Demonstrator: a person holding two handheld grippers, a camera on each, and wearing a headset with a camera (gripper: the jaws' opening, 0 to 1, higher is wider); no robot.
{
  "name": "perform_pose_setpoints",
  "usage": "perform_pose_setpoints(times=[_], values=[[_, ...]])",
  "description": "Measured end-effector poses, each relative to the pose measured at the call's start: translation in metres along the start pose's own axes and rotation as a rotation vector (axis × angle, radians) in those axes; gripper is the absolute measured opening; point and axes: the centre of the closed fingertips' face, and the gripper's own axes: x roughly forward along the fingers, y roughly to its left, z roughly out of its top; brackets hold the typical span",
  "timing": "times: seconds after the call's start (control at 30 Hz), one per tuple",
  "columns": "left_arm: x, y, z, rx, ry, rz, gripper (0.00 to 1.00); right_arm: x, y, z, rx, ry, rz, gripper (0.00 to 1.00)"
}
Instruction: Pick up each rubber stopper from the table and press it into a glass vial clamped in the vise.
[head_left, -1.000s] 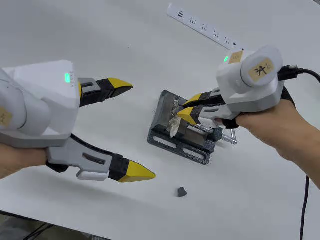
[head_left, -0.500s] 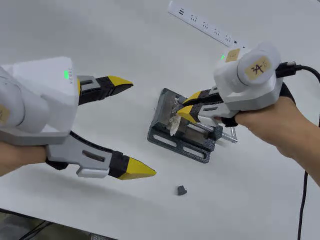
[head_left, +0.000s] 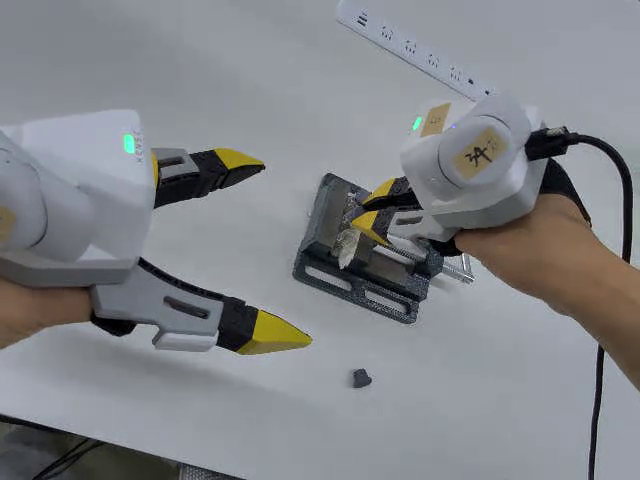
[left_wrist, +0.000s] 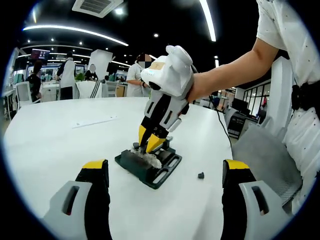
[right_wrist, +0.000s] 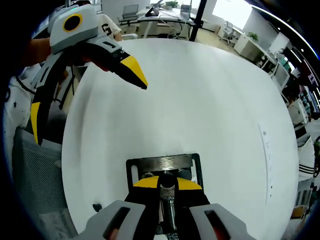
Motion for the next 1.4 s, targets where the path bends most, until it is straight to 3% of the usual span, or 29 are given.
perform_pose_setpoints(times=[0.3, 0.87, 1.03, 1.4], values=[[0.001, -0.001, 0.002, 0.002, 0.005, -0.005, 0.93, -0.001, -0.001, 0.000, 0.021, -0.026, 0.025, 0.07], [0.000, -0.001, 0.001, 0.002, 0.011, -0.006, 0.93, -0.007, 0.001, 0.003, 0.041, -0.057, 0.022, 0.11], [0.000, -0.002, -0.001, 0.004, 0.016, -0.007, 0.93, -0.017, -0.001, 0.006, 0.061, -0.096, 0.022, 0.08], [0.001, -0.003, -0.002, 0.001, 0.017, -0.011, 0.92, -0.015, -0.001, 0.004, 0.065, -0.095, 0.044, 0.01]])
